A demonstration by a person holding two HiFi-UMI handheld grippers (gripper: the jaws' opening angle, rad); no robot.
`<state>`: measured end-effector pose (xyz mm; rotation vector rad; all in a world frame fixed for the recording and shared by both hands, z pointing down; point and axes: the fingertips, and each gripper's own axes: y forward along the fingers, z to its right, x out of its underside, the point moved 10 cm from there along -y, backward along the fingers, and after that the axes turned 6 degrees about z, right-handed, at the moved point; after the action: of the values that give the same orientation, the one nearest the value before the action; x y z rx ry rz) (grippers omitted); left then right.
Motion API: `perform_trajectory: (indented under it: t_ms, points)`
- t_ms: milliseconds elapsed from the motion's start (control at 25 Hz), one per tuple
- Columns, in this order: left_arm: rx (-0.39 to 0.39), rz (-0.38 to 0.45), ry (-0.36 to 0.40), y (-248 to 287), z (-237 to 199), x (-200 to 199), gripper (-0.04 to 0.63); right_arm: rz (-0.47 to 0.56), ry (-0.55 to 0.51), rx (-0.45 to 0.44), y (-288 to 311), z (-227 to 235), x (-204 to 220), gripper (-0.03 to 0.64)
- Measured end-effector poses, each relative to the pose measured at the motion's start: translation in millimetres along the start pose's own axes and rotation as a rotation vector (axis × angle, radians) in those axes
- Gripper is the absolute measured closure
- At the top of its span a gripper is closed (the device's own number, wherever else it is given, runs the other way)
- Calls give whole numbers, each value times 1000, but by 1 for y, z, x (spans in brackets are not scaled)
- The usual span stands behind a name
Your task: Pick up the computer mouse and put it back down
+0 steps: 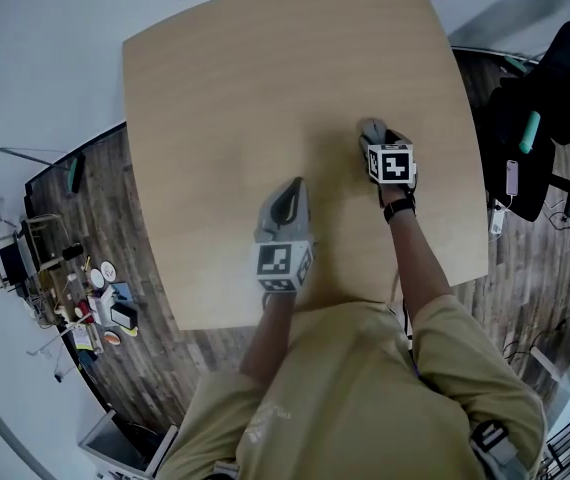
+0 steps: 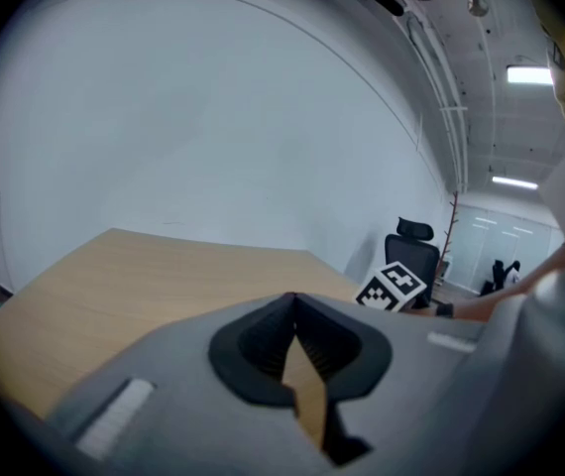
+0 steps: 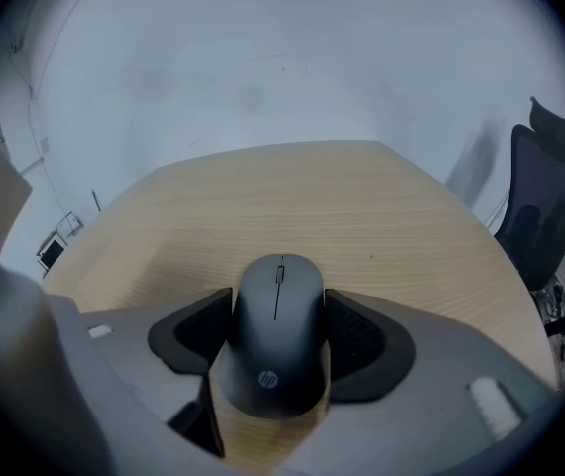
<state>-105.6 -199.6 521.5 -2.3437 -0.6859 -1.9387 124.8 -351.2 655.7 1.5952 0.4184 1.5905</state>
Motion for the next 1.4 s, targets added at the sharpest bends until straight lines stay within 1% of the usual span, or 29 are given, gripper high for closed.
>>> perform_trajectory:
  t_ms: [200, 440, 600, 680, 800, 880, 1040, 1160, 1400]
  points:
    - [-19, 41, 18, -20, 10, -13, 594, 113, -10, -32, -41, -15, -3, 319]
    - [-62, 80, 38, -51, 26, -27, 594, 288, -53, -97, -116, -49, -11, 320]
    - [-95, 137, 56, -76, 35, -42, 594, 421, -89, -129, -172, -77, -14, 319]
    - [-112, 166, 73, -90, 40, -51, 594, 488, -91, -151, -200, -90, -14, 319]
    - [-128, 202, 91, -112, 49, -63, 595, 564, -84, -187, -240, -106, -13, 319]
    - [-136, 226, 99, -128, 57, -70, 595, 609, -98, -200, -266, -114, -10, 319]
    - [-137, 280, 136, -156, 76, -81, 595, 705, -116, -210, -313, -123, -3, 319]
    - [-126, 324, 152, -178, 92, -86, 594, 777, -120, -197, -348, -125, 7, 319]
    - [-127, 388, 168, -217, 124, -86, 594, 877, -142, -184, -410, -126, 37, 319]
